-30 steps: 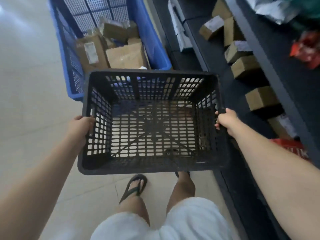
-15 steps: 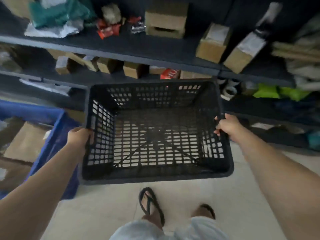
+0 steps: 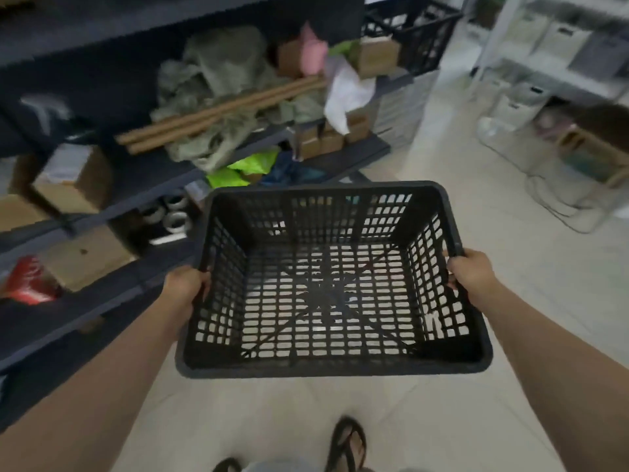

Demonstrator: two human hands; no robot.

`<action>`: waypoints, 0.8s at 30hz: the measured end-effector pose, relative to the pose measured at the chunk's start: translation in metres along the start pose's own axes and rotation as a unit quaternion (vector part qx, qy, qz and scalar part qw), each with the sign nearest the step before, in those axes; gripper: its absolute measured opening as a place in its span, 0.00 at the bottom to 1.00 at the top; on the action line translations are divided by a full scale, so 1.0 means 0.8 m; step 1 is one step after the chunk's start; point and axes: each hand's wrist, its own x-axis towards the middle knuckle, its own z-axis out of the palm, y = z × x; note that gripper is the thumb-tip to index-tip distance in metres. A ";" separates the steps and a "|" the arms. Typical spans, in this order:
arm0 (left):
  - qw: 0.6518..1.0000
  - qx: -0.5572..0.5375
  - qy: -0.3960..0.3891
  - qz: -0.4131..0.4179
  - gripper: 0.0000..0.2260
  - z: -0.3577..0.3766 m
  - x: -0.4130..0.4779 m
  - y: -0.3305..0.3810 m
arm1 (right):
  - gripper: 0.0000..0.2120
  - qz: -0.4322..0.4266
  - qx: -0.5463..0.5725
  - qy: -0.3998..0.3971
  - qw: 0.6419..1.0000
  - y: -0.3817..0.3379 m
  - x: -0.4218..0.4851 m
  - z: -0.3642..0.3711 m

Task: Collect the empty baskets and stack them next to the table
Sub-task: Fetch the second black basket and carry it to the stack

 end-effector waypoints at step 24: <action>0.965 0.094 -0.188 0.159 0.10 0.739 0.038 0.495 | 0.07 0.017 0.116 0.253 0.960 -0.151 0.511 -0.428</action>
